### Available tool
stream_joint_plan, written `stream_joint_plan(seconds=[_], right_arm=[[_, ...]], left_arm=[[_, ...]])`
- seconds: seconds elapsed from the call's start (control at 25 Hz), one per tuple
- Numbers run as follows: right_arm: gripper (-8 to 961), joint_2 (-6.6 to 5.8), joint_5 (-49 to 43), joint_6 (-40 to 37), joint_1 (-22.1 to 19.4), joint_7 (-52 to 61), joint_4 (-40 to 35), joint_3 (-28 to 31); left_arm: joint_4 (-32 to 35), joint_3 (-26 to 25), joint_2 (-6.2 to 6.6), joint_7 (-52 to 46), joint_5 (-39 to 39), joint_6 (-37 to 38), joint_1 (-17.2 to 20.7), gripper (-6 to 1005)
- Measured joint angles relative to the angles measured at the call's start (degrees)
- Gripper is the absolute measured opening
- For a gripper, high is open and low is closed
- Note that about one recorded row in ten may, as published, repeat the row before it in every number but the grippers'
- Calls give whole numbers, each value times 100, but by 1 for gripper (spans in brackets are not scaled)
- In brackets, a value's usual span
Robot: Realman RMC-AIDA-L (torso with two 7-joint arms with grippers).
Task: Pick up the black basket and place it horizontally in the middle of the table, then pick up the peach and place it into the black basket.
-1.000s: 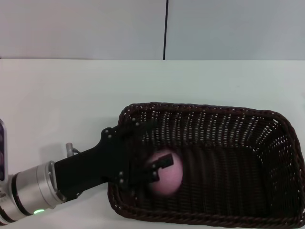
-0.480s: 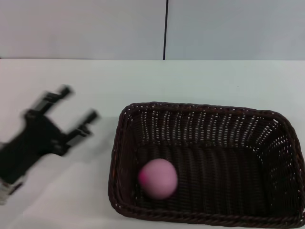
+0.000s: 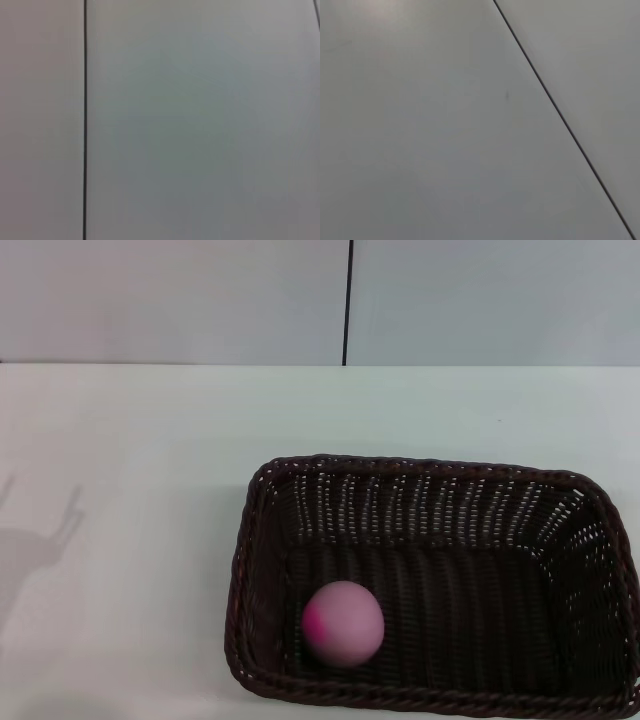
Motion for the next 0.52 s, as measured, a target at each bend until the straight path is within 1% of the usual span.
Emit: stream_joint_plan(seconds=[0.24, 0.52], right_arm=[[652, 4, 0, 57, 189, -8, 37, 0], [652, 4, -7, 114, 324, -16, 105, -9]], left_arm=[[-67, 23, -19, 27, 25, -189, -14, 841], [-68, -47, -10, -4, 7, -170, -7, 841]])
